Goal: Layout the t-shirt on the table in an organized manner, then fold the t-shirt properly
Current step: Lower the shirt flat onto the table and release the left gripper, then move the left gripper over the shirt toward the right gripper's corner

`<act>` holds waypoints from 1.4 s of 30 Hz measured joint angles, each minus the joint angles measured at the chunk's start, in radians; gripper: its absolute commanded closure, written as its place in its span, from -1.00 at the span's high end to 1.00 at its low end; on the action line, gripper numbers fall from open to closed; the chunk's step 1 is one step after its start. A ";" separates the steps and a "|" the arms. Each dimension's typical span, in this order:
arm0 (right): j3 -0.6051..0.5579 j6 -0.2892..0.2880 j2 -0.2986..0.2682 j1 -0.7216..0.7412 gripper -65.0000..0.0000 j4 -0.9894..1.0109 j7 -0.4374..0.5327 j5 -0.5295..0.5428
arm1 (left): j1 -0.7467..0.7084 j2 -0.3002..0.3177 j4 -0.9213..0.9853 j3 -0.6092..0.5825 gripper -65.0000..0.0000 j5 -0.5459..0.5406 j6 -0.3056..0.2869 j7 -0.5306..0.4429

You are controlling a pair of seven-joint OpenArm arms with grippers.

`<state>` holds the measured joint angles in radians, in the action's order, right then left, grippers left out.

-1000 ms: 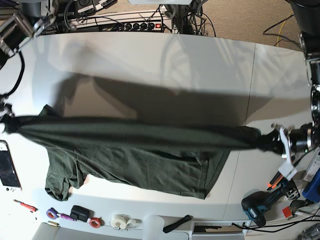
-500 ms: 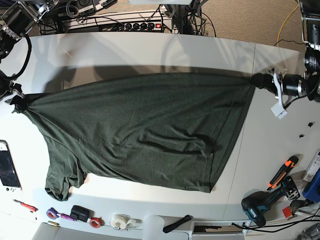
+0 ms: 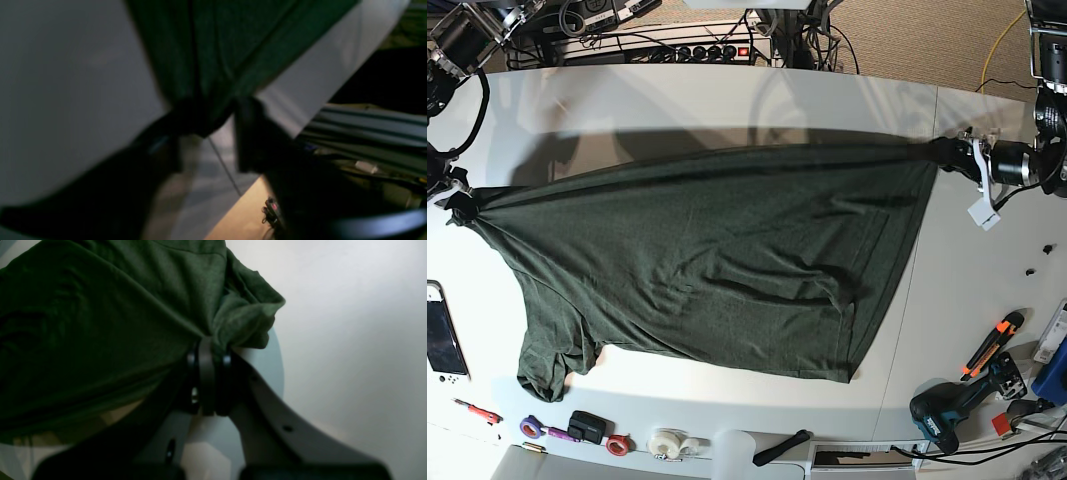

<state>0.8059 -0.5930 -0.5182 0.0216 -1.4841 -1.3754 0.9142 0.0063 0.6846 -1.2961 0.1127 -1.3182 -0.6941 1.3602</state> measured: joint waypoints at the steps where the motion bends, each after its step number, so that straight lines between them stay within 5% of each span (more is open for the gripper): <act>1: 0.000 0.000 0.000 0.000 -1.00 0.000 0.000 0.000 | 0.000 0.000 -0.001 0.000 -0.10 0.000 0.000 -0.012; 18: -0.001 0.000 0.006 0.000 -1.00 0.000 0.022 0.011 | 0.152 -0.008 -0.010 0.012 -0.10 0.058 0.000 -0.049; 23: -0.001 0.000 0.006 0.000 -1.00 0.000 0.034 0.011 | 0.163 -0.017 -0.052 0.013 -0.40 -0.074 0.002 -0.043; 42: -0.001 0.000 0.006 0.001 -1.00 0.000 0.064 0.018 | 0.160 -0.379 -0.200 -0.011 -0.45 -0.133 -0.003 0.048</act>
<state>0.8047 -0.5926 -0.5121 0.0223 -1.4837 -1.3117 0.9325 0.1665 0.3054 -1.4956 0.1013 -1.4513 -0.6971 1.4086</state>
